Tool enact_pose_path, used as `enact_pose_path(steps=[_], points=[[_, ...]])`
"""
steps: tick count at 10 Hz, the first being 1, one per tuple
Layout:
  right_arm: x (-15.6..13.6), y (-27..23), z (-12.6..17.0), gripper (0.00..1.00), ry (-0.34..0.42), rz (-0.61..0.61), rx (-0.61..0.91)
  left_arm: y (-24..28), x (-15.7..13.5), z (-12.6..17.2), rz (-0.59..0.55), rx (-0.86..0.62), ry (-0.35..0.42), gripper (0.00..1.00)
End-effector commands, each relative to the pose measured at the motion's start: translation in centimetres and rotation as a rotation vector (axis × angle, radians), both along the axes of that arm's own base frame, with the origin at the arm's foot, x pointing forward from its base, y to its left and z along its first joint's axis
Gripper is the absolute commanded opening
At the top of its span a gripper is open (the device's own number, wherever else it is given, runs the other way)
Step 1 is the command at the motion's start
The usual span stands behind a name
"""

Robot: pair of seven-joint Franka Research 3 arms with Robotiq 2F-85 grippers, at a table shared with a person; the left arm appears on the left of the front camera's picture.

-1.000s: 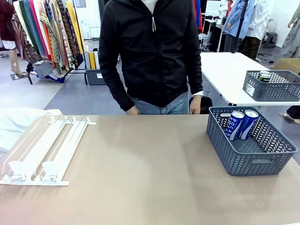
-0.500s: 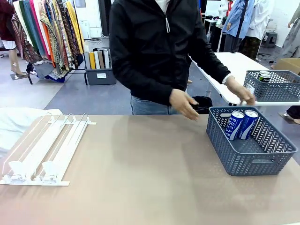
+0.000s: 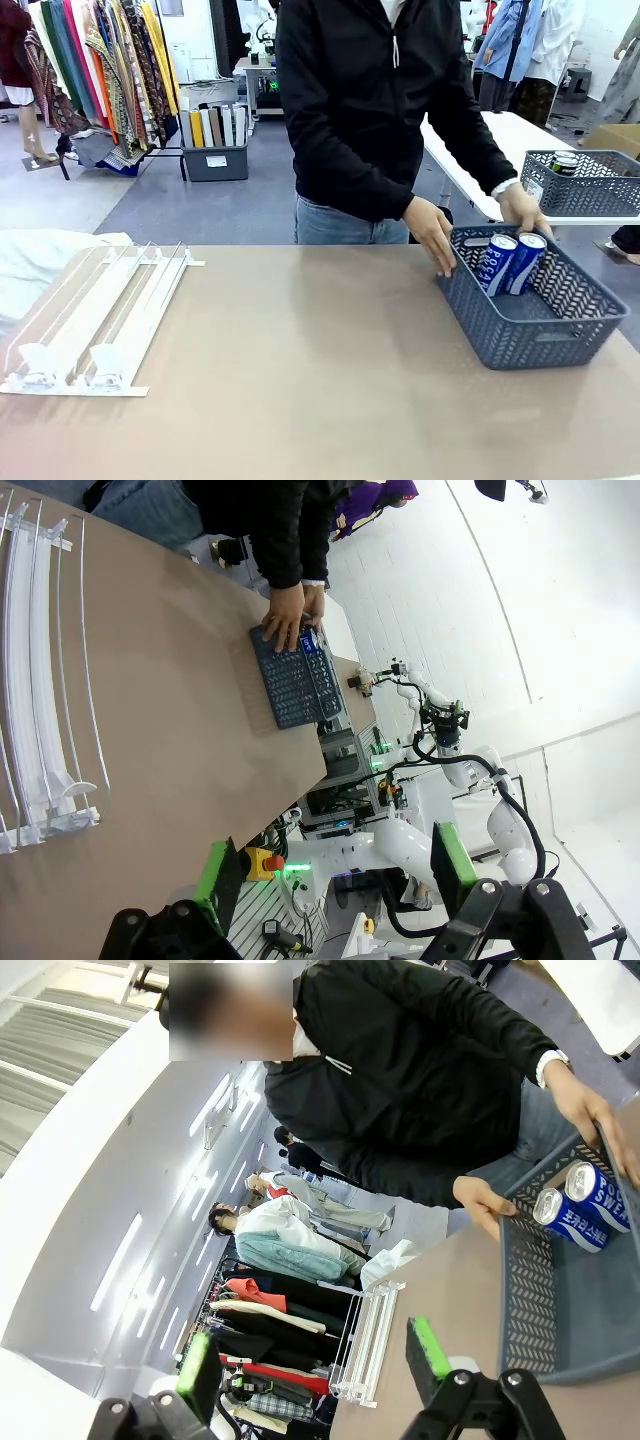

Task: Retrieve and store the cans from the dispenser.
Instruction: Pick up one can from the Automatic Can Dispenser and place it in the middle of the table.

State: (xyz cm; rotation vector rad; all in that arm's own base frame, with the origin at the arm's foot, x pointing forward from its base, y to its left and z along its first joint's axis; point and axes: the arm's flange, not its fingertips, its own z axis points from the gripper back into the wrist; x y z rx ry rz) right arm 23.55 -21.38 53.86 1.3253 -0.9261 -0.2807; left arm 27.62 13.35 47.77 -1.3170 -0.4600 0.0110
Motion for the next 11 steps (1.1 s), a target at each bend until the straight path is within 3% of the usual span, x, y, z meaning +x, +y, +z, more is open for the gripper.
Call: enact_pose_path(steps=[1, 11], points=[[0.25, 0.04, 0.40, 1.00, -0.028, -0.008, 0.020, -0.28, -0.12, 0.20, 0.003, -0.017, -0.011, 1.00], [0.25, 0.04, 0.40, 1.00, -0.028, -0.008, 0.020, -0.28, -0.12, 0.20, 0.003, -0.017, -0.011, 1.00]])
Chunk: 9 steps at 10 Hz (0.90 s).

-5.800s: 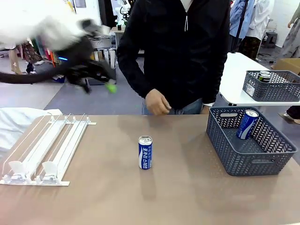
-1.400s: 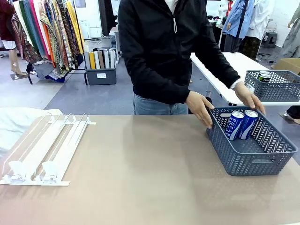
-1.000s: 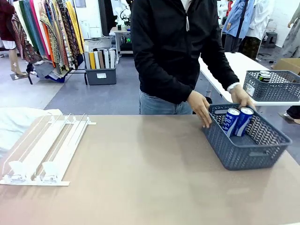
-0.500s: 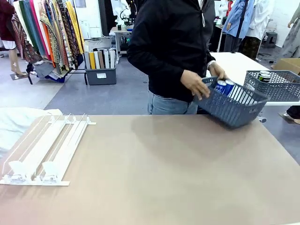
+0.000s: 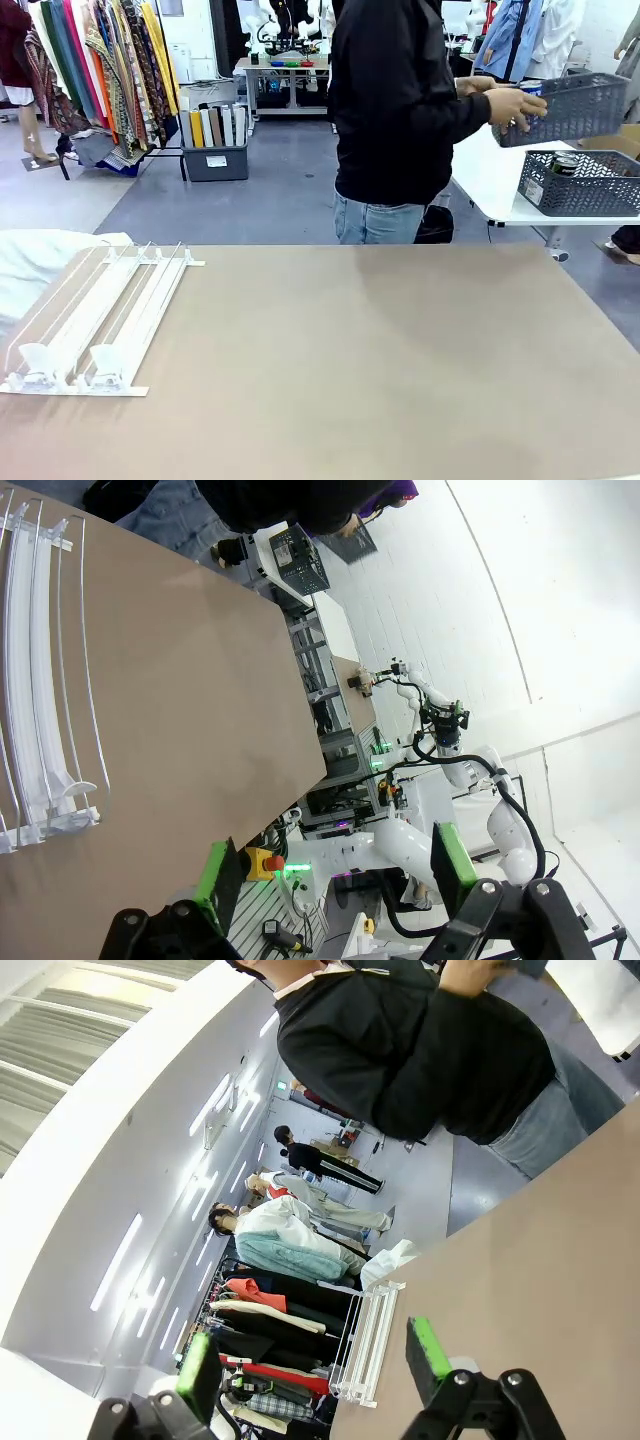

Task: Retrieve and store the cans from the dispenser.
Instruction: Pick up one can from the Automatic Can Dispenser and place it in the middle of the table.

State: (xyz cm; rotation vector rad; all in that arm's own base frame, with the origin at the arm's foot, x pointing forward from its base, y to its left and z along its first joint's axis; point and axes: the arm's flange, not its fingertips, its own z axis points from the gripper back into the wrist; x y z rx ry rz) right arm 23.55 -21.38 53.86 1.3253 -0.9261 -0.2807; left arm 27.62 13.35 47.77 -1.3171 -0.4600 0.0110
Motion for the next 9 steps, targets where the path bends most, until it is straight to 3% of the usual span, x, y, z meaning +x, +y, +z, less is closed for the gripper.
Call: enact_pose_path(steps=[1, 9], points=[[0.25, 0.04, 0.40, 1.00, -0.028, -0.008, 0.020, -0.28, -0.12, 0.20, 0.003, -0.017, -0.011, 1.00], [0.25, 0.04, 0.40, 1.00, -0.028, -0.008, 0.020, -0.28, -0.12, 0.20, 0.003, -0.017, -0.011, 1.00]])
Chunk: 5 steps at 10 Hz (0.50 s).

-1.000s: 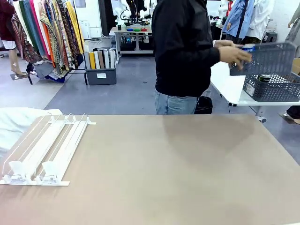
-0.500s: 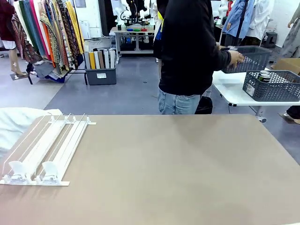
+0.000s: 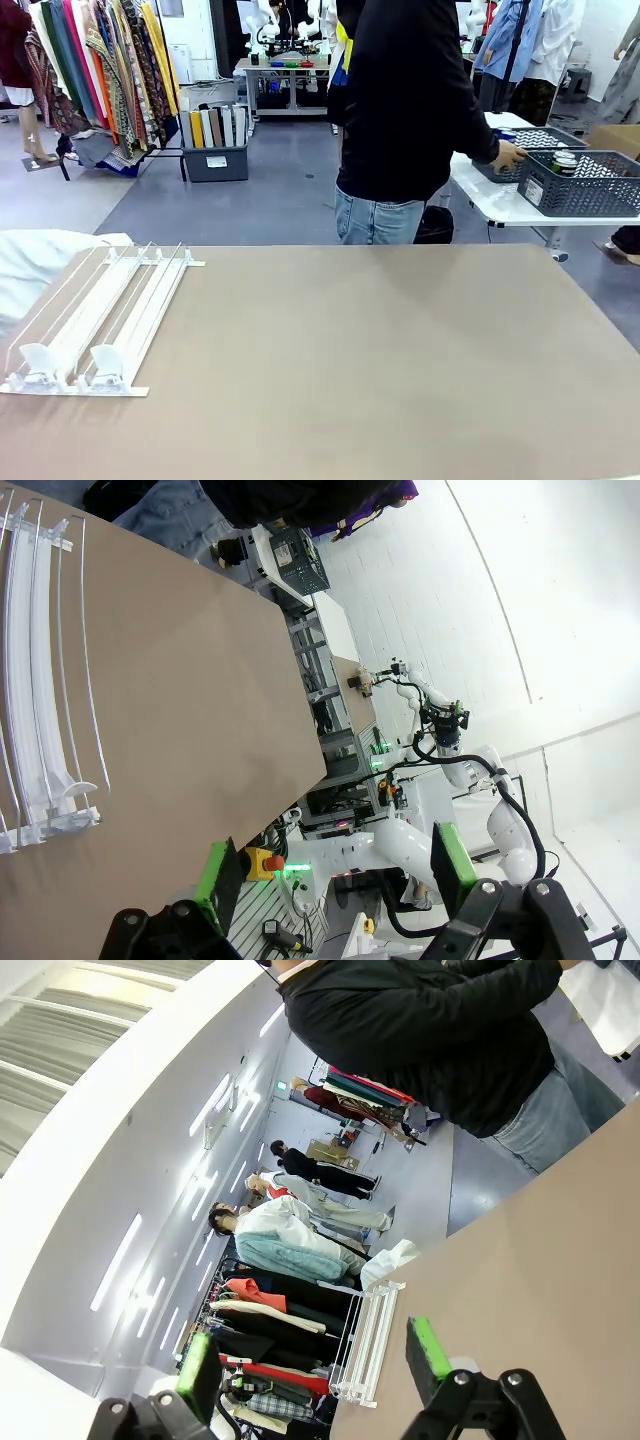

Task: Retrieve and store the cans from the dispenser.
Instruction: Pick up one can from the Automatic Can Dispenser and place it in the middle of the table.

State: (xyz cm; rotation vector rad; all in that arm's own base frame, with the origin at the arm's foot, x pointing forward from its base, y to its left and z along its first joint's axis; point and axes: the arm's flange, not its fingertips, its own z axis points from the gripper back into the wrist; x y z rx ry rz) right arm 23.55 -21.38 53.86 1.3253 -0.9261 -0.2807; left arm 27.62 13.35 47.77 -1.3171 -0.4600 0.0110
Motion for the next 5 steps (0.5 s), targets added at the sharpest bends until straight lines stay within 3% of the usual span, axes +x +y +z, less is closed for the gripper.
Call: enact_pose_path(steps=[1, 5], points=[[0.25, 0.04, 0.40, 1.00, -0.028, -0.008, 0.020, -0.28, -0.11, 0.20, 0.003, -0.017, -0.011, 1.00], [0.25, 0.04, 0.40, 1.00, -0.028, -0.008, 0.020, -0.28, -0.11, 0.20, 0.003, -0.017, -0.011, 1.00]])
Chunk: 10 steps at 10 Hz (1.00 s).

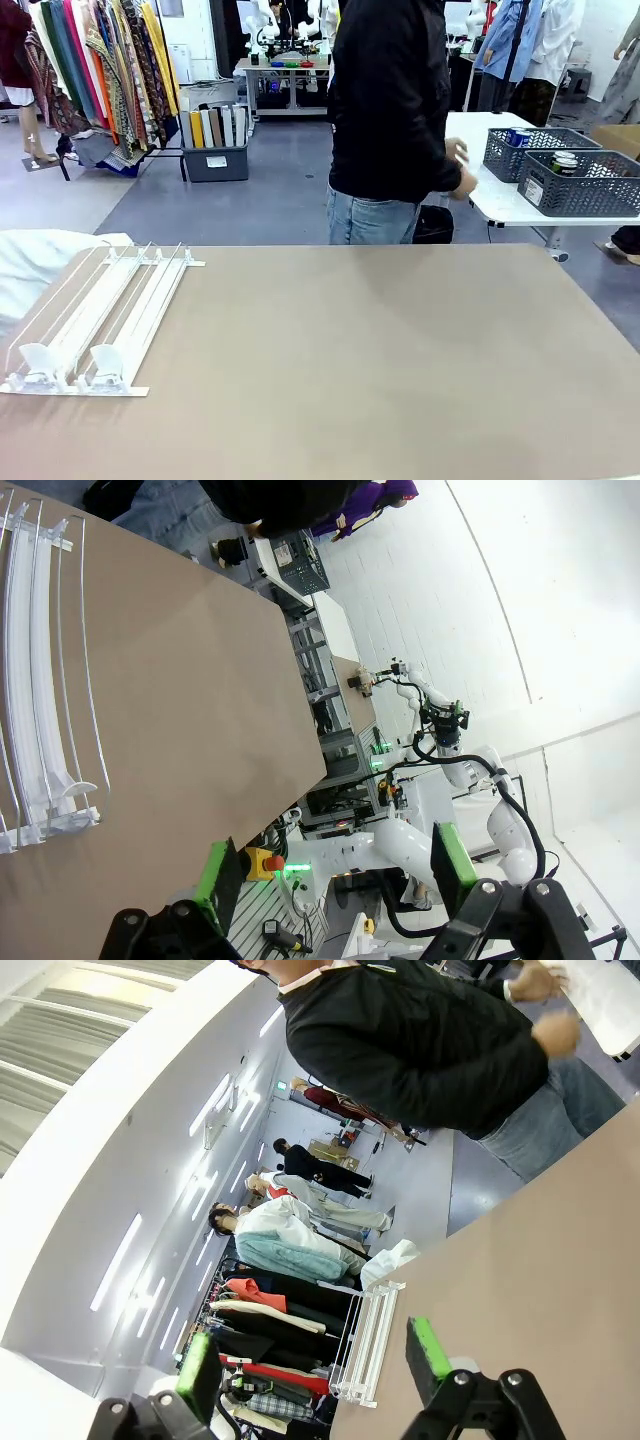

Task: Retrieve and store the cans from the dispenser.
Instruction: Pick up one can from the Automatic Can Dispenser and place it in the middle of the table.

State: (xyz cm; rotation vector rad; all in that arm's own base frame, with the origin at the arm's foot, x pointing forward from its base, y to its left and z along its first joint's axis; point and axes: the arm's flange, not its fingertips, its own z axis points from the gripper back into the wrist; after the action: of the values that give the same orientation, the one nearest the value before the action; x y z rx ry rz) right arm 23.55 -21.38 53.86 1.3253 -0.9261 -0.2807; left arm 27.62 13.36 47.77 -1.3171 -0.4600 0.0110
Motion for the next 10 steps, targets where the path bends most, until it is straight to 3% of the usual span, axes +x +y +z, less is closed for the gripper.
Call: enact_pose_path(steps=[1, 10], points=[[0.25, 0.04, 0.40, 1.00, -0.028, -0.008, 0.020, -0.28, -0.11, 0.20, 0.003, -0.017, -0.011, 1.00], [0.25, 0.04, 0.40, 1.00, -0.028, -0.008, 0.020, -0.28, -0.11, 0.20, 0.003, -0.017, -0.011, 1.00]])
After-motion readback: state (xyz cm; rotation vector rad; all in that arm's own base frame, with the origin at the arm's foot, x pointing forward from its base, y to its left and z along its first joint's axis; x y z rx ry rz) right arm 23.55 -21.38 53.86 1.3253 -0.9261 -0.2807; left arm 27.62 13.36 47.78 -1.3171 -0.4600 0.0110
